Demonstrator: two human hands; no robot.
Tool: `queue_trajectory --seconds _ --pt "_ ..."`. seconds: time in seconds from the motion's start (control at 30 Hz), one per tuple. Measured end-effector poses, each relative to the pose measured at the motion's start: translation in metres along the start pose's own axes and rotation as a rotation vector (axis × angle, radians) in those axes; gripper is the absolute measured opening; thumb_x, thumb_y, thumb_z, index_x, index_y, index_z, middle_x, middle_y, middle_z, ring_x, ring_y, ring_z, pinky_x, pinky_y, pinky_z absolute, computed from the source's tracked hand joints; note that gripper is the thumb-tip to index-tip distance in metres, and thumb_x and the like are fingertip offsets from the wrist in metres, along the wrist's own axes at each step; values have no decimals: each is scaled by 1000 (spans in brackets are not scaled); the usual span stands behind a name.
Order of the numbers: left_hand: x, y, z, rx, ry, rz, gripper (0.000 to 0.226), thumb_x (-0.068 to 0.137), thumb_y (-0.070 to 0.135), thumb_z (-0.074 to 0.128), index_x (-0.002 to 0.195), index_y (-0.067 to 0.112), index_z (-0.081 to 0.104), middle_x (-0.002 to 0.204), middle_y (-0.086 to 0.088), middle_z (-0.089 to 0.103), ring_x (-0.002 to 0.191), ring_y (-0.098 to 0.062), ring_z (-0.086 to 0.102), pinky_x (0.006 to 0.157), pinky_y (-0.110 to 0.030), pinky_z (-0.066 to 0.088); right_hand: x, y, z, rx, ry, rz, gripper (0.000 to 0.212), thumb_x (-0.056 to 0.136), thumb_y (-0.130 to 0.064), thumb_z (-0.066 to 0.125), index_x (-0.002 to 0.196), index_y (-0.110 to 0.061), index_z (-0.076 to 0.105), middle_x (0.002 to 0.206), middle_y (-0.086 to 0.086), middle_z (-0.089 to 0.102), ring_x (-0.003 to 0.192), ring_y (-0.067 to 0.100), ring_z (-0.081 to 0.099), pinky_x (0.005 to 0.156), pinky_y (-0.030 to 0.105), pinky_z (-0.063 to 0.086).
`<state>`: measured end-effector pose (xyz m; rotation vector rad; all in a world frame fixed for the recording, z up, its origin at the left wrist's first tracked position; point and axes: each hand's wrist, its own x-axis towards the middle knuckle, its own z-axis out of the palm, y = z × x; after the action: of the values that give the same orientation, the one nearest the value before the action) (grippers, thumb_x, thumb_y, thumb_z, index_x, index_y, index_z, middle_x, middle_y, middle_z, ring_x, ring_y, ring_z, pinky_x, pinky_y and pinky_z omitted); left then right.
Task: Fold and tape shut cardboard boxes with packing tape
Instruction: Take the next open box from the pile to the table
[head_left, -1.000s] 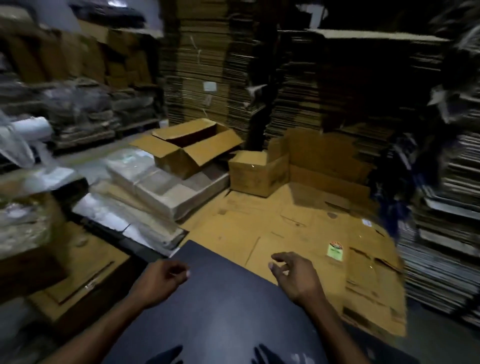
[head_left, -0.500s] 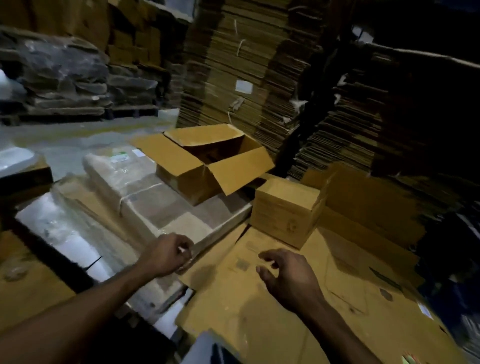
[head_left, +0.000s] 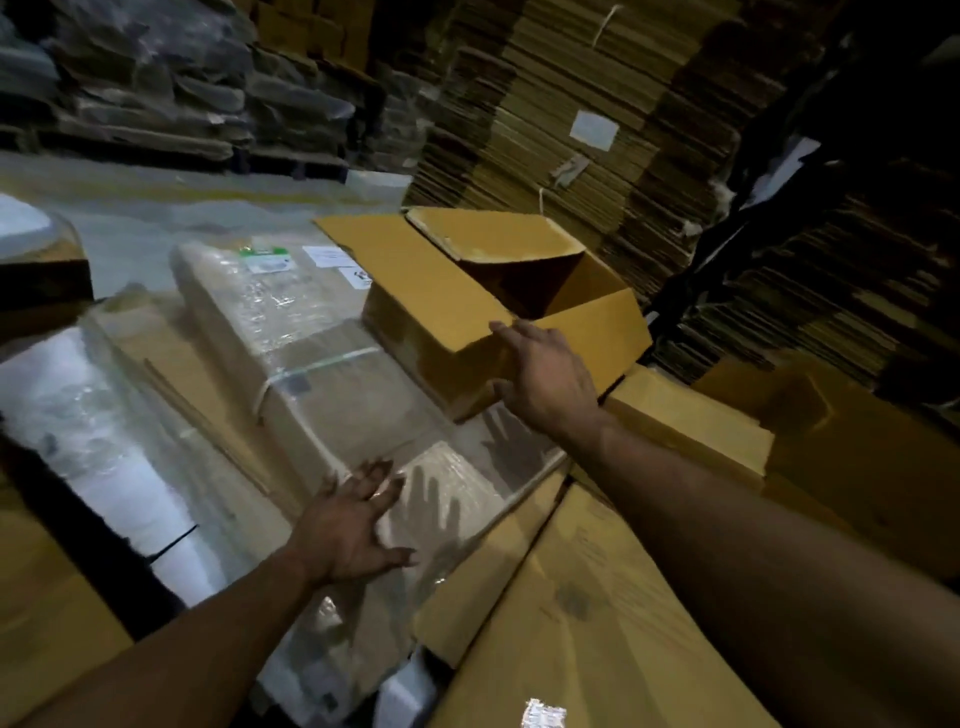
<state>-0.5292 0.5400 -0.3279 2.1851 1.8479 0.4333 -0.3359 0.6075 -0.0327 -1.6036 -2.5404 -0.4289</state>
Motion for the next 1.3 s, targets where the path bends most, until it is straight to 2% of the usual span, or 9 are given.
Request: queue_trajectory --seconds 0.13,0.3,0.47,0.6,0.7,0.83,0.97,1.07,1.3 --pt "-1 -4 5 -3 31 20 135 67 115 30 175 38 11 183 5 -10 170 -18 -1 134 -61 10 37 -26 27 -111 46 15 81 98 -44 70 165 -35 27 168 4 37 145 35 38 104 54 46" --pt "-2 -8 -3 -16 -20 12 133 70 110 37 176 36 5 182 4 -13 170 -18 -5 134 -60 7 56 -24 22 -114 154 -4 45 100 -25 55 144 -33 51 130 -4 68 114 31 57 91 48 44" --pt "-6 -2 -37 -342 -95 -36 135 66 114 36 174 35 22 184 -7 12 168 -22 17 133 -51 23 32 13 -12 -66 169 139 52 93 -20 64 141 -40 59 89 -1 70 81 25 68 69 40 57" --pt "-59 53 -122 -609 547 -116 95 87 71 68 168 28 42 172 -1 44 155 -24 45 122 -40 43 -45 50 -14 8 112 185 60 95 -28 72 148 -49 55 91 -7 68 74 14 63 58 38 59" --pt "-105 80 -182 -511 909 -25 92 89 48 80 168 23 40 172 -5 40 158 -30 39 123 -48 41 -116 67 -34 222 48 200 56 97 -20 70 144 -51 61 119 -12 73 101 14 70 77 37 64" --pt "-137 88 -222 -410 709 54 107 80 54 90 169 38 34 179 5 23 165 -26 23 126 -65 33 -215 87 -74 414 -3 221 54 97 -16 72 130 -59 67 130 -25 69 116 4 68 84 30 64" --pt "-186 123 -227 -400 659 413 39 94 39 74 131 30 77 163 6 55 156 -25 46 115 -62 45 -324 98 -121 600 37 240 53 95 0 72 122 -45 77 122 -32 72 116 -8 67 89 27 62" --pt "-256 183 -225 -379 634 592 34 93 21 68 124 28 78 135 10 75 129 -16 69 109 -61 51 -421 107 -152 724 39 355 49 93 4 73 116 -38 82 118 -22 77 116 1 71 93 39 63" --pt "-444 357 -191 -553 411 665 38 94 23 63 129 29 75 117 8 81 101 0 74 78 -26 63 -635 106 -202 967 303 777 45 89 7 79 122 -24 75 127 -5 73 120 12 69 99 48 60"
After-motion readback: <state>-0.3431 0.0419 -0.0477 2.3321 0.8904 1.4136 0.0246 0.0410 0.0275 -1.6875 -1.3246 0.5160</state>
